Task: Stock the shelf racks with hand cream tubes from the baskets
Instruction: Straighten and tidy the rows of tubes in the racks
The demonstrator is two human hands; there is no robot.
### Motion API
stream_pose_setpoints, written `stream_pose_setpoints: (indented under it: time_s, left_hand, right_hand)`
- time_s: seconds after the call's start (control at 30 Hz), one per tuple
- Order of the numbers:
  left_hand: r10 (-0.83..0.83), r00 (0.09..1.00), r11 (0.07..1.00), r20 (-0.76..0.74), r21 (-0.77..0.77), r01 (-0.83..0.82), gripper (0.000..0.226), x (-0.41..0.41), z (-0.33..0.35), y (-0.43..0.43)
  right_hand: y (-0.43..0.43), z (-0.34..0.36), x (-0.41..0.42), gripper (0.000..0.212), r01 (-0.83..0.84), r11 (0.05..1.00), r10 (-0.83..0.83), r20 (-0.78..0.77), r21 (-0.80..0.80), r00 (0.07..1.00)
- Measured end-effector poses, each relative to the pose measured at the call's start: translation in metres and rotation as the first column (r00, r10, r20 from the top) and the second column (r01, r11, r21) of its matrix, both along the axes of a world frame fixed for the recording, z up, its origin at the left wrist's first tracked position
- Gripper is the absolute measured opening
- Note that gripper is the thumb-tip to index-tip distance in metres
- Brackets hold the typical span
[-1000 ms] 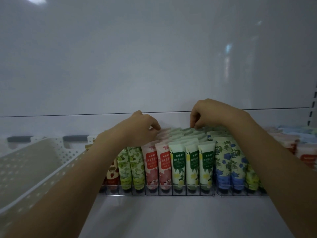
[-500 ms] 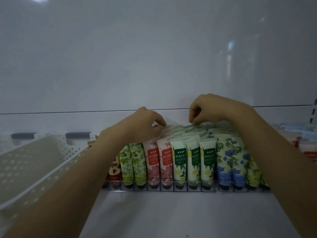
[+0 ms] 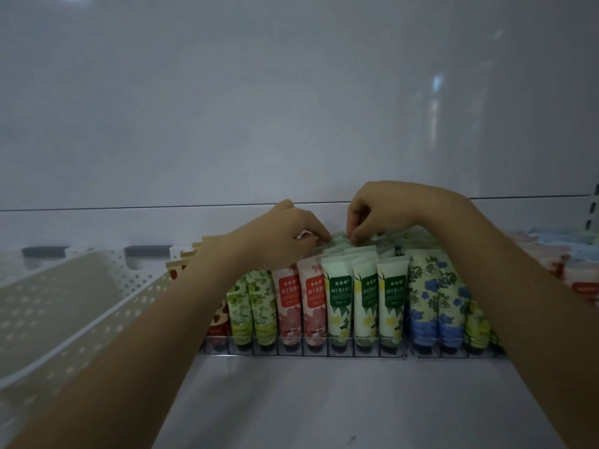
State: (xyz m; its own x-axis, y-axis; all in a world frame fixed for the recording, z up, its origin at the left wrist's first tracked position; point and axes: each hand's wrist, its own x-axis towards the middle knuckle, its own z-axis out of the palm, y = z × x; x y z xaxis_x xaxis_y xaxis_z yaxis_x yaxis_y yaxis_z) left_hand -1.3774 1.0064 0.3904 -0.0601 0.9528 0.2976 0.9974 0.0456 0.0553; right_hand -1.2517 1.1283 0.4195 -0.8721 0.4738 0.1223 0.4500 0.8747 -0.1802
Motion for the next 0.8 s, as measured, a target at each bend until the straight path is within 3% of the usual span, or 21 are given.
stream_pose_setpoints:
  time_s: [0.13,0.53,0.8]
  left_hand:
    - [0.053,0.999,0.998,0.010,0.039,-0.053,0.036,-0.008,0.007,-0.006]
    - [0.021,1.000,1.000,0.022,-0.017,-0.020,0.023,-0.007,0.011,-0.008]
    - [0.180,0.984,0.979,0.010,-0.099,-0.178,0.016,-0.019,0.020,-0.018]
  right_hand:
    - [-0.002,0.002,0.000,0.010,-0.072,0.997,0.073,-0.112,0.019,0.991]
    - [-0.015,0.001,-0.006,0.016,-0.180,0.983,0.177,-0.076,-0.036,0.981]
    - [-0.022,0.003,-0.006,0.009,-0.216,0.976,0.211,-0.124,-0.026,0.970]
